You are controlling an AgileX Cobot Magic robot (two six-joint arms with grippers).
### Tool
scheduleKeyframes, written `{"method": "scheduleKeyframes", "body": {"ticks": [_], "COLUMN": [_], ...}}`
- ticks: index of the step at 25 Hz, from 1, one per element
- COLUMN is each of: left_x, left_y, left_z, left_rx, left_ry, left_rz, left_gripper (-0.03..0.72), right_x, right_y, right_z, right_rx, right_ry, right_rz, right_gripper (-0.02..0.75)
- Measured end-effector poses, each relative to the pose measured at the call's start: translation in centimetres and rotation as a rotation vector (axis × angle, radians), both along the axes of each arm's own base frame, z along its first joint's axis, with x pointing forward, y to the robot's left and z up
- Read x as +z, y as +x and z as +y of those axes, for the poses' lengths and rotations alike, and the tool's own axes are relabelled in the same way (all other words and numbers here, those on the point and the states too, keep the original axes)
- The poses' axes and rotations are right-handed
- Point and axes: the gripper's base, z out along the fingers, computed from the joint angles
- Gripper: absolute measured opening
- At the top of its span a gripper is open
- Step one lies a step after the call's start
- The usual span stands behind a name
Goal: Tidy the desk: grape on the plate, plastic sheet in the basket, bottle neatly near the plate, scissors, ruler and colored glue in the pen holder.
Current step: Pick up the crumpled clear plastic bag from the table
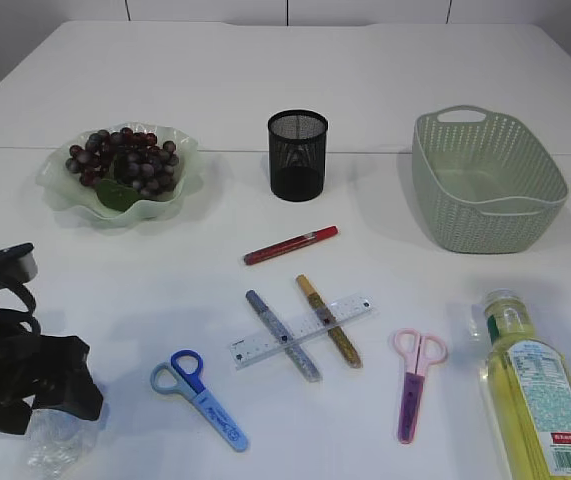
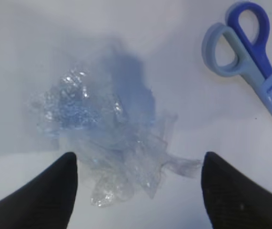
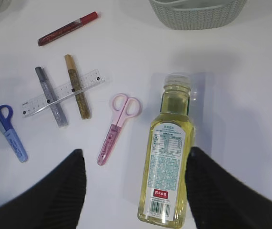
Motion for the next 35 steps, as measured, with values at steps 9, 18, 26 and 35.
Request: {"method": "scheduleKeyframes", "body": {"ticks": [9, 18, 26, 35], "left_x": [-1.8, -2.9, -2.9, -2.4], "left_y": [0.7, 0.8, 0.8, 0.3], "left_z": [-0.2, -0.2, -0.2, -0.4], "left_rx": [0.039, 0.037, 0.037, 0.005], "left_ry": [0.015, 0.027, 0.027, 0.014], "left_rz": [0.004, 0.042, 0.041, 0.069], "left_gripper": [0.585, 0.475, 0.165, 0.123], "right_x": [0.0, 0.0, 0.0, 0.0], "right_y": [0.0, 0.0, 0.0, 0.0], "right_z": [0.0, 0.0, 0.0, 0.0], "right_rx": [0.000, 0.000, 0.000, 0.000], "right_ry": [0.000, 0.000, 0.000, 0.000], "right_rz": [0.001, 0.001, 0.001, 0.001], "right_gripper": [0.512, 0.512, 0.512, 0.512]}}
